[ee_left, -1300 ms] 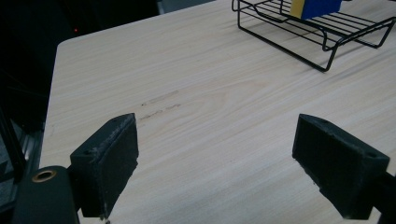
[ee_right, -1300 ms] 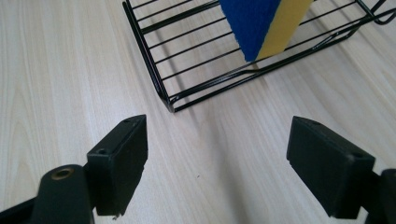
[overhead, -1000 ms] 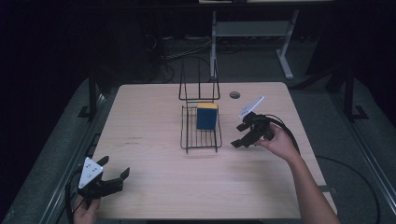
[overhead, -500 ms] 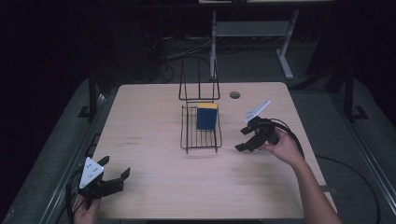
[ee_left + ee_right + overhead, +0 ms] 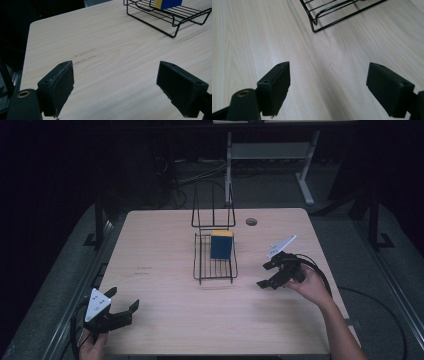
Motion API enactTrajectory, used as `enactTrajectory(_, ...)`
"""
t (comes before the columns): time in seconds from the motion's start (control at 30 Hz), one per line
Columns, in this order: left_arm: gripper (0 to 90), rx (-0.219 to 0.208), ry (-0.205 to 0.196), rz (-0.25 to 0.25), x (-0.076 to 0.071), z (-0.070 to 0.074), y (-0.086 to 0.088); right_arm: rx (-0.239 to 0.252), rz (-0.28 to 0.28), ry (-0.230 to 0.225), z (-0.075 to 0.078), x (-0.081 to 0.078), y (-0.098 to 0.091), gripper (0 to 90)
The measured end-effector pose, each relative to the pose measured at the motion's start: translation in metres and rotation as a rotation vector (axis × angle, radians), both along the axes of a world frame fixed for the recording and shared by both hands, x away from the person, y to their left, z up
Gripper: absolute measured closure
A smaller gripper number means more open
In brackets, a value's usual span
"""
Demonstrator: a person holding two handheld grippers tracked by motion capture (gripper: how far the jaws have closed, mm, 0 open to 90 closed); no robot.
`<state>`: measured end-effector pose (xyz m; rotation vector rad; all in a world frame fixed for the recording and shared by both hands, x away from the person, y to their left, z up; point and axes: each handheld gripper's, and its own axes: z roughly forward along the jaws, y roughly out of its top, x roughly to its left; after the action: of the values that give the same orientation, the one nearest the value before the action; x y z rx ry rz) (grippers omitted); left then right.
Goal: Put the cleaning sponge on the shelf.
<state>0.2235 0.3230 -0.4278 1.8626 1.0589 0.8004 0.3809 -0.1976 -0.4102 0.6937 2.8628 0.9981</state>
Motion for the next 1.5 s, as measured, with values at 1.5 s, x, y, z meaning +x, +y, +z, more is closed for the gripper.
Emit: enactTrajectory(1.5, 13.9, -0.001, 0.004, -0.001, 0.001, -0.001, -0.001, 0.023, -0.056, -0.01, -0.024, -0.058, -0.031, 18.7)
